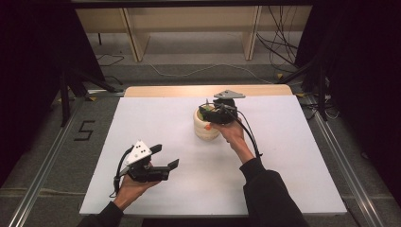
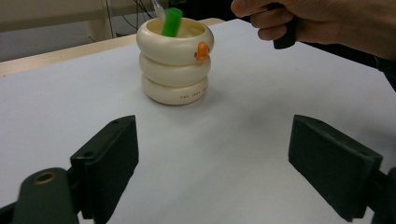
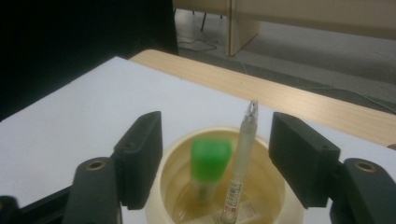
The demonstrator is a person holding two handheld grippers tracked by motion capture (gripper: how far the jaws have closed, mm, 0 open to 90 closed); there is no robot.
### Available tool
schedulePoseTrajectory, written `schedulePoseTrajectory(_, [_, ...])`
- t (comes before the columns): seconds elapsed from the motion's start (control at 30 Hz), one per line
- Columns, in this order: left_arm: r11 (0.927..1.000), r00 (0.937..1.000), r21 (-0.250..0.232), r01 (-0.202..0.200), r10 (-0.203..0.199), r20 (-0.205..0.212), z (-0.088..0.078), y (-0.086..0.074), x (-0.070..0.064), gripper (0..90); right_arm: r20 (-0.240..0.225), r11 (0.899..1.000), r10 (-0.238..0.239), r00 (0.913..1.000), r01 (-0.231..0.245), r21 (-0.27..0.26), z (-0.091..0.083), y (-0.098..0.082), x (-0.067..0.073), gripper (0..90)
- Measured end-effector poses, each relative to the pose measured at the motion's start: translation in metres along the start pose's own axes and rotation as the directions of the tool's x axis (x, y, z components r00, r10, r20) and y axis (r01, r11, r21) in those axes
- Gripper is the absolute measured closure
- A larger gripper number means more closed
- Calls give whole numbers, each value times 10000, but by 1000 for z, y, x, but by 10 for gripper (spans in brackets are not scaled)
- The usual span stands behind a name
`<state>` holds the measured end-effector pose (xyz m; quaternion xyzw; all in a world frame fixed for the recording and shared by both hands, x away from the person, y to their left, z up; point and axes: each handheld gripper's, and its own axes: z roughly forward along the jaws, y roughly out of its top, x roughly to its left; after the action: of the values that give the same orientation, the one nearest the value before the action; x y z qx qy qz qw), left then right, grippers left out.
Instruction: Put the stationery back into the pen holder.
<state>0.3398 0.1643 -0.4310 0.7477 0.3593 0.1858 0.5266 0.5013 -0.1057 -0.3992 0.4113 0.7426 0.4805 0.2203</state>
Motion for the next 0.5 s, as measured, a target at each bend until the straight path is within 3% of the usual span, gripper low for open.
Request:
schedulePoseTrajectory(0.17, [10000,10000,15,-10,10,-1,0,0,0,157,-171,9999,-143,9998,142,-74,-14,5,-2,276])
schedulePoseTrajectory(0.5, [10000,10000,54,30,-30,-17,-1,0,1,157,-368,9985,-500,9981,492,-228,-41,12,-2,238])
